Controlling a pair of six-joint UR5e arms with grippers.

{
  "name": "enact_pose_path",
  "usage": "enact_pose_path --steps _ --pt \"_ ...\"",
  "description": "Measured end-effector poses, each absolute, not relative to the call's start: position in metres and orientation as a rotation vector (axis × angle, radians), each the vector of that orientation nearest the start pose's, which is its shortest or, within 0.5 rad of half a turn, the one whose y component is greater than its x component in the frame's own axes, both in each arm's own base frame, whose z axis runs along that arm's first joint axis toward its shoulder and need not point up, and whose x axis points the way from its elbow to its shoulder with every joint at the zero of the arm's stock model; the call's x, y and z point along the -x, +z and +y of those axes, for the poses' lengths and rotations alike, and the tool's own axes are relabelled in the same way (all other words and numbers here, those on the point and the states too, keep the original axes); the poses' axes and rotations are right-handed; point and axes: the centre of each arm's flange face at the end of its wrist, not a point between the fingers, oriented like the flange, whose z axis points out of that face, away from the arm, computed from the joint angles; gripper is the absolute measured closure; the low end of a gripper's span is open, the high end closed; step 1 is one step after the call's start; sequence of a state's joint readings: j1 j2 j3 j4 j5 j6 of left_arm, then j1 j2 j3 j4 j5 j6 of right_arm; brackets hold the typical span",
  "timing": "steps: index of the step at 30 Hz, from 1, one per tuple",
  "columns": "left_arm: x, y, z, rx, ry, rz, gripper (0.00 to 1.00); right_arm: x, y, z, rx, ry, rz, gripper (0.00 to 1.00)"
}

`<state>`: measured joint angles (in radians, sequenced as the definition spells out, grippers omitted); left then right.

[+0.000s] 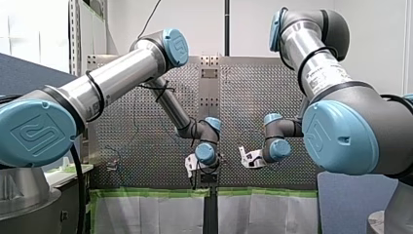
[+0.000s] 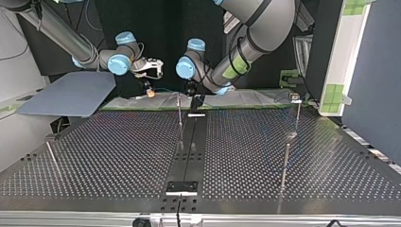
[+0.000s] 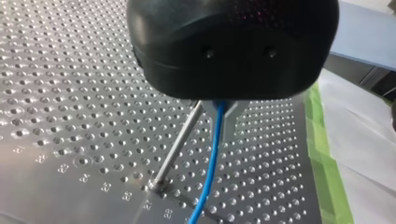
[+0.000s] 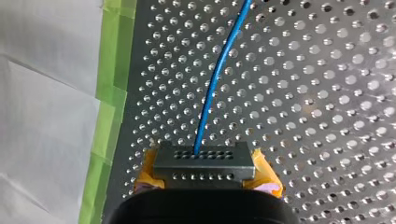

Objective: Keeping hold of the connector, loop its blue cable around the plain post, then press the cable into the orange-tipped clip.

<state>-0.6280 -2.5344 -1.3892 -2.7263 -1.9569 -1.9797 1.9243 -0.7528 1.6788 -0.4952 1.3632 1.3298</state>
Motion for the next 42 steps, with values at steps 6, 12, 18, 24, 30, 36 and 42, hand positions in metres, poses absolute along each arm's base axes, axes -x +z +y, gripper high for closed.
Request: enact_pose_path --steps 6,12,18,24,30,36,42 --pt "-0.497 0.002 -0.471 0.058 -0.318 1.919 1.0 -0.346 0.01 -0.511 -2.037 1.211 -0.932 1.0" --pt "-0.505 0.003 -0.463 0.074 -0.307 1.914 1.0 -0.34 0.014 -0.522 -2.012 1.2 -0.947 1.0" --pt "-0.515 0.004 -0.456 0.087 -0.304 1.907 1.0 -0.333 0.015 -0.53 -1.972 1.183 -0.963 1.0" --pt "-0.522 -0.003 -0.451 0.094 -0.288 1.915 1.0 -0.327 0.017 -0.537 -1.934 1.183 -0.979 1.0" --pt "-0.529 -0.015 -0.455 0.083 -0.312 1.923 1.0 -0.321 0.018 -0.544 -1.91 1.179 -0.988 1.0" --pt "-0.544 -0.009 -0.454 0.1 -0.329 1.9 1.0 -0.315 0.02 -0.552 -1.882 1.176 -0.999 1.0" --pt "-0.559 -0.004 -0.444 0.12 -0.325 1.889 1.0 -0.31 0.024 -0.561 -1.855 1.174 -1.003 1.0"
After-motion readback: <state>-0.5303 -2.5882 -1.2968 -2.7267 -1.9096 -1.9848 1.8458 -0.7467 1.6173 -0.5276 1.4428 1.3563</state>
